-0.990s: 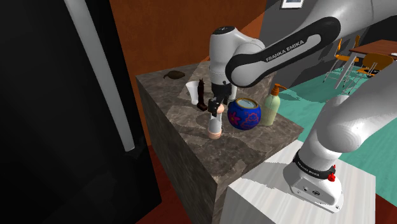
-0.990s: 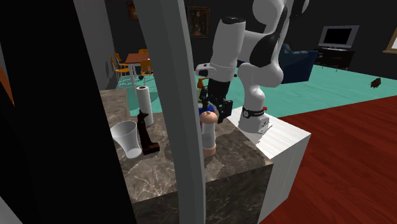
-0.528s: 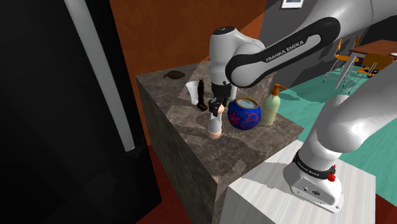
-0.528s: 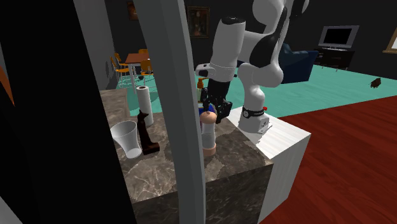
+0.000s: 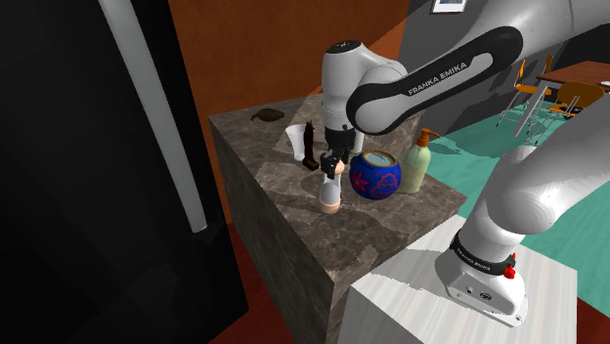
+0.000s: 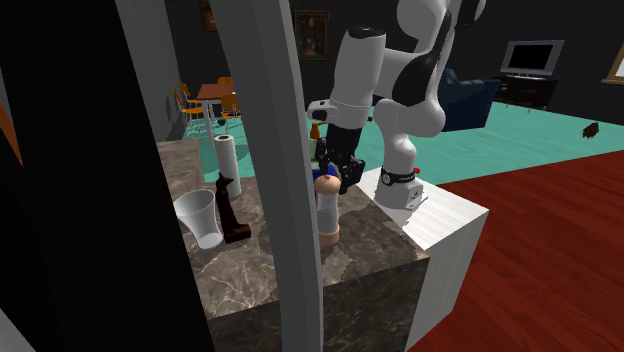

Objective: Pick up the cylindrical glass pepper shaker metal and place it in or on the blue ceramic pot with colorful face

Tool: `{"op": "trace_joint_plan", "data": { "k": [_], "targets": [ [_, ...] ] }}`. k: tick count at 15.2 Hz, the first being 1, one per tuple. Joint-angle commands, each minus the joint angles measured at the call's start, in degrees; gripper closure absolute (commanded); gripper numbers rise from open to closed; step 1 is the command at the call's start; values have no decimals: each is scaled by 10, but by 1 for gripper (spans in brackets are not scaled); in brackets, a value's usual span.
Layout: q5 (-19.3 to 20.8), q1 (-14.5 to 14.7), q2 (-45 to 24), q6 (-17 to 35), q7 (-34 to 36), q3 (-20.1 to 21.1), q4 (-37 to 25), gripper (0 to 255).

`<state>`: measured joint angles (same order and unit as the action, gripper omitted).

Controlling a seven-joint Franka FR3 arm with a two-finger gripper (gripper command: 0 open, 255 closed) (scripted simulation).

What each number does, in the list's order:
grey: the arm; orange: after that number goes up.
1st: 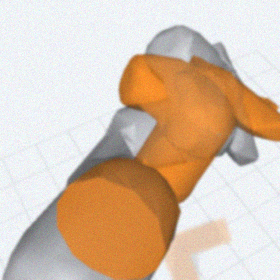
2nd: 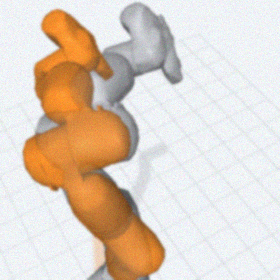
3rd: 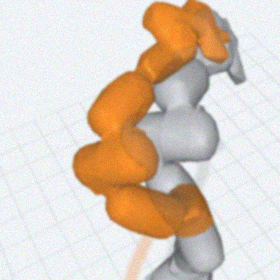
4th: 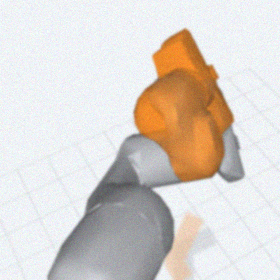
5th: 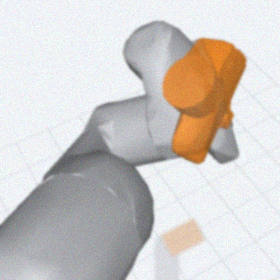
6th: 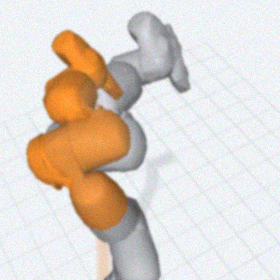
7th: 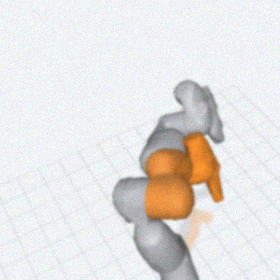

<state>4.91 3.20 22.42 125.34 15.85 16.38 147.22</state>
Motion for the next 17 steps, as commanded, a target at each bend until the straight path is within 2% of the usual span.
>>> {"op": "trace_joint_plan", "data": {
  "k": [1, 17],
  "targets": [
    [-2, 1, 4, -8, -2, -1, -4, 255],
    [-13, 5, 50, -141, -29, -15, -93, 255]
  ]
}}
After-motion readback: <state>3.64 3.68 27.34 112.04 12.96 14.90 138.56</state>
